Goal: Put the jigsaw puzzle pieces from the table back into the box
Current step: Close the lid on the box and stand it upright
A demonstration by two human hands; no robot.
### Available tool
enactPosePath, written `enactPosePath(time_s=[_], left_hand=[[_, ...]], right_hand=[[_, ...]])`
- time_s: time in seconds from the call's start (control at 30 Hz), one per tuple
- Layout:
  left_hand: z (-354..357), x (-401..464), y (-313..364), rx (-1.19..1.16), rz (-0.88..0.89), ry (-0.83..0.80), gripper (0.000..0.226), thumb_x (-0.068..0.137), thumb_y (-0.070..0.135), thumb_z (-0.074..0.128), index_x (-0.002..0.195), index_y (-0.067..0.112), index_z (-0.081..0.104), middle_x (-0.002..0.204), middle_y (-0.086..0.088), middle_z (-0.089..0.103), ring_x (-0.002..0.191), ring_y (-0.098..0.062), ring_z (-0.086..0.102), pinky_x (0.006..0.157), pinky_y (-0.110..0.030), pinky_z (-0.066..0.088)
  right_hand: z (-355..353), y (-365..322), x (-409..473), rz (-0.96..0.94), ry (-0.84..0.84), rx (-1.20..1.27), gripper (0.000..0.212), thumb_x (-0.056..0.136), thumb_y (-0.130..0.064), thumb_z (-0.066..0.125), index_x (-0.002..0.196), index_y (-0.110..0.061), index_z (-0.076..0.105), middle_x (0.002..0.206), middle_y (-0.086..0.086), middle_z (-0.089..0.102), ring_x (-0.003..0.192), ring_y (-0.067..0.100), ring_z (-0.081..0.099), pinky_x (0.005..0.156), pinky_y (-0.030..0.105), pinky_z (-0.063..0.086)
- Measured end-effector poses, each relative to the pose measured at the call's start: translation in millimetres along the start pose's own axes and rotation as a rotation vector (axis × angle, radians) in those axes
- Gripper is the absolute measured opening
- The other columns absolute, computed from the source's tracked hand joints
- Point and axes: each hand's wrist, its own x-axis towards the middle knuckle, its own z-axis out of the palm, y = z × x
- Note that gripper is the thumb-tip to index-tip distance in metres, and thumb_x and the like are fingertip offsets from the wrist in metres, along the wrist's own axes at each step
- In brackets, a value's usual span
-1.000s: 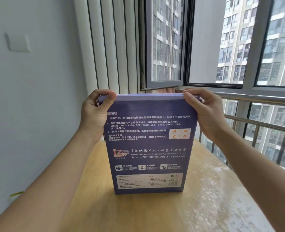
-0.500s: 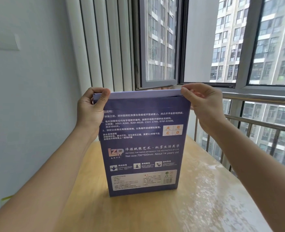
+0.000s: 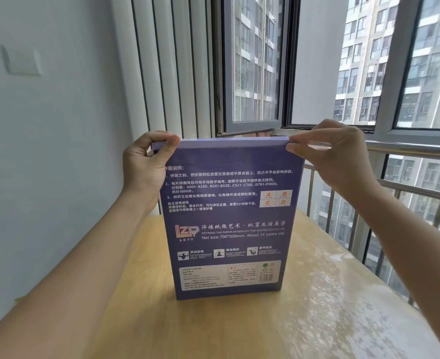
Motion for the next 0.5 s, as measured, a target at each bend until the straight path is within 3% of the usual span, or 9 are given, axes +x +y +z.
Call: enactPosePath(time_s=[0.2,0.3,0.37,0.43,0.5], left_hand=[[-1,7,1,0.027,-0.091,-0.044,0.009,0.073,0.035,0.081,0.075,0.030,0.074,0.088,-0.001,0.068,0.079,-0.021,0.063,0.072,-0.036,0.055],[-5,11,5,0.080,-0.117,-0.126,0.009,0.073,0.035,0.080,0.071,0.029,0.073,0.095,0.000,0.070,0.087,-0.026,0.063,0.079,-0.042,0.054],[-5,11,5,0.084,-0.102,-0.116,0.009,0.074,0.033,0.080,0.069,0.029,0.073,0.098,0.002,0.072,0.089,-0.022,0.063,0.080,-0.040,0.055],[-5,8,1,0.093,-0.060,-0.088,0.008,0.075,0.030,0.079,0.070,0.027,0.074,0.100,0.003,0.074,0.087,-0.016,0.065,0.077,-0.033,0.055],[-9,4,-6,0.126,-0.004,-0.090,0.004,0.078,0.028,0.079,0.077,0.026,0.076,0.106,0.003,0.074,0.091,-0.014,0.067,0.077,-0.030,0.056]], right_hand=[[11,-2,3,-0.010,0.061,-0.090,0.015,0.080,-0.029,0.083,0.094,-0.025,0.077,0.087,-0.017,0.052,0.080,-0.010,0.052,0.069,0.004,0.042],[16,-7,11,-0.083,-0.053,-0.141,0.015,0.085,-0.031,0.079,0.084,-0.018,0.071,0.107,-0.003,0.062,0.095,0.000,0.057,0.083,0.013,0.048],[23,-11,16,-0.111,-0.210,-0.184,0.020,0.091,-0.035,0.071,0.095,-0.016,0.067,0.119,-0.003,0.066,0.104,0.010,0.060,0.089,0.026,0.049],[31,-17,19,-0.126,-0.322,-0.225,0.020,0.095,-0.035,0.066,0.112,-0.025,0.069,0.117,-0.007,0.070,0.099,0.013,0.064,0.081,0.027,0.048],[40,-20,16,-0.190,-0.337,-0.260,0.028,0.098,-0.031,0.063,0.125,-0.031,0.070,0.122,-0.010,0.071,0.107,0.012,0.066,0.087,0.028,0.051]])
